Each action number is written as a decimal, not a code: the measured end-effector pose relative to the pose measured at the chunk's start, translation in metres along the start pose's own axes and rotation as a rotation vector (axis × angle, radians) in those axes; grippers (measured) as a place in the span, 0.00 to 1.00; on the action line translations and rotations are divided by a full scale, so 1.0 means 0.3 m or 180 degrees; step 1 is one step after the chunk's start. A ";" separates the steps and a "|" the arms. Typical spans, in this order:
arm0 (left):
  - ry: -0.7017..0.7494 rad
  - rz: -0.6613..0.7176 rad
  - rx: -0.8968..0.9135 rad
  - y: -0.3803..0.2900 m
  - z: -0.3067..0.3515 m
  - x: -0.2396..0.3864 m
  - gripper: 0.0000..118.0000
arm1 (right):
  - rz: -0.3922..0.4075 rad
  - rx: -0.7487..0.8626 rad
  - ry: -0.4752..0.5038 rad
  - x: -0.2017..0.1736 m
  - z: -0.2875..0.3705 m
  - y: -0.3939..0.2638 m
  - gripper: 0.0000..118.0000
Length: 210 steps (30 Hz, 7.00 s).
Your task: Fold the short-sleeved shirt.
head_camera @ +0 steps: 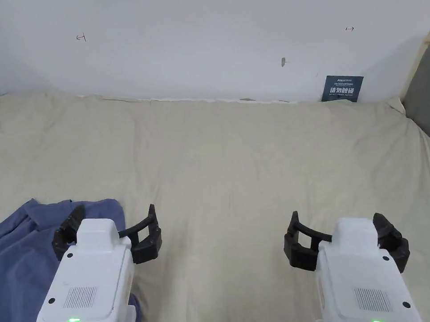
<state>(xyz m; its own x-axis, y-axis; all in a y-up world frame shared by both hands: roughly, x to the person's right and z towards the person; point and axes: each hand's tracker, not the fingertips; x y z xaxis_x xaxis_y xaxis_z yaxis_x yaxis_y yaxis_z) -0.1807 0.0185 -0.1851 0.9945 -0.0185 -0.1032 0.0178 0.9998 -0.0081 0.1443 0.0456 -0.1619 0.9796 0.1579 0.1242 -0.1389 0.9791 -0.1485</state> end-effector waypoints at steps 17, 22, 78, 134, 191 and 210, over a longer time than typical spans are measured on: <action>-0.0538 0.2547 -0.0188 0.122 0.028 -0.070 1.00 | 0.1614 0.0731 -0.0702 -0.110 0.067 0.095 1.00; 0.0040 0.0044 0.0206 0.156 0.054 0.048 1.00 | 0.0205 0.0294 -0.0113 -0.010 0.058 0.116 1.00; -0.0113 -0.0168 0.0112 0.082 0.034 0.057 0.00 | -0.0111 0.0011 0.0032 0.031 0.065 0.106 0.05; 0.0648 0.0403 -0.3408 -0.418 -0.404 -0.663 0.54 | 0.0168 -0.0390 0.1174 -0.466 -0.165 0.074 0.01; -0.1826 -0.0464 -0.2953 -0.301 -0.233 0.578 0.92 | -0.0314 -0.0414 -0.0014 0.276 0.074 -0.015 0.01; -0.0556 -0.0105 -0.0256 0.190 -0.031 0.108 0.41 | -0.0251 0.0016 0.0127 0.215 0.078 0.146 0.01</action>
<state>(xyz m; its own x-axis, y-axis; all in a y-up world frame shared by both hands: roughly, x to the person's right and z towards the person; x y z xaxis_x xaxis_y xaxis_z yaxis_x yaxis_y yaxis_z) -0.1485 0.0749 -0.1982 0.9964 -0.0430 0.0727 0.0494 0.9948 -0.0888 0.1980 0.1015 -0.1376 0.9925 0.0750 0.0962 -0.0616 0.9889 -0.1350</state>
